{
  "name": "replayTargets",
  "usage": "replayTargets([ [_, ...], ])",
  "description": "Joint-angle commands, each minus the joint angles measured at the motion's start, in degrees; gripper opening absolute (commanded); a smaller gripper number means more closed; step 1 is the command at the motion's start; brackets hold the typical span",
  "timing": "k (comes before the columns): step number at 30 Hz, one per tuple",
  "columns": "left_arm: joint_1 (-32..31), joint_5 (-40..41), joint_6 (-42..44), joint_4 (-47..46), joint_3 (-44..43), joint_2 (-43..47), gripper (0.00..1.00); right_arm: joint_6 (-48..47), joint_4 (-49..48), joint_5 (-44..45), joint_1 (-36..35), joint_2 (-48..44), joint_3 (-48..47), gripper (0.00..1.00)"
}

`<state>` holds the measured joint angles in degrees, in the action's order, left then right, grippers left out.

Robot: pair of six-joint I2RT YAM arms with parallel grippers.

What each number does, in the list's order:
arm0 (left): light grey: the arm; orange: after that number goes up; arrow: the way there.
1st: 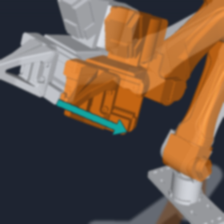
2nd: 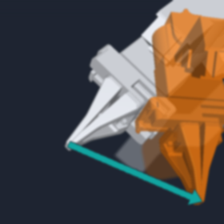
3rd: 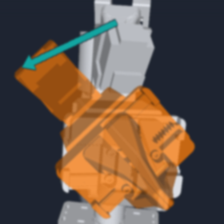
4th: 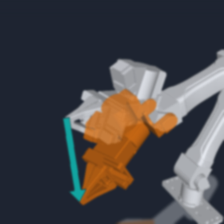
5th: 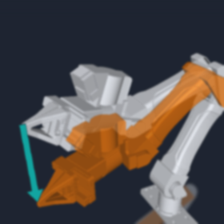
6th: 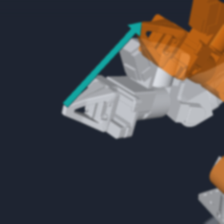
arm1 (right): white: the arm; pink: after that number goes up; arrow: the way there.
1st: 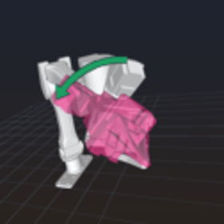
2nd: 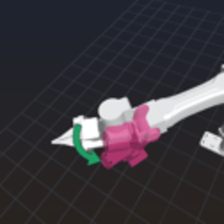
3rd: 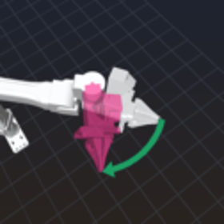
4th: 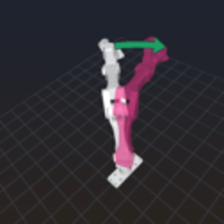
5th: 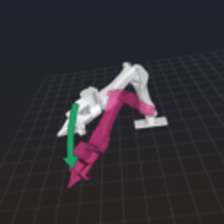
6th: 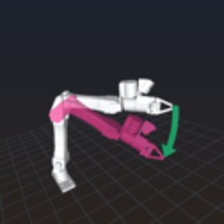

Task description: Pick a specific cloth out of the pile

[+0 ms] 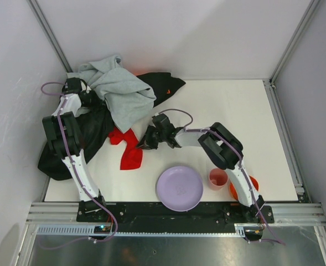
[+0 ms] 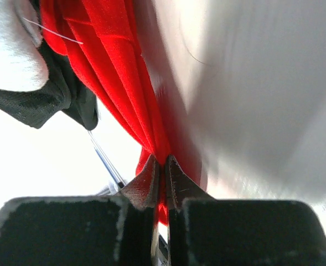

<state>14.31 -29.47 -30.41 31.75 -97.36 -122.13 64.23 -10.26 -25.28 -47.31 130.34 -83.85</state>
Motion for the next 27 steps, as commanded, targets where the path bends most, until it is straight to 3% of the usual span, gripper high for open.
replayTargets([
  [1, 2.2, 4.1, 1.8, 5.7, -0.2, -0.5, 0.01, -3.6, 3.7, -1.4, 0.7, -6.8, 5.6, 0.00],
  [18, 2.3, 4.6, 1.9, 5.7, -0.1, 0.0, 0.01, -11.4, 11.6, 1.0, 9.1, -26.9, 8.1, 0.00],
  [27, 2.5, 5.3, 1.9, 5.7, 0.1, 0.3, 0.01, -13.0, 15.2, -0.3, 11.5, -32.0, 4.8, 0.00],
])
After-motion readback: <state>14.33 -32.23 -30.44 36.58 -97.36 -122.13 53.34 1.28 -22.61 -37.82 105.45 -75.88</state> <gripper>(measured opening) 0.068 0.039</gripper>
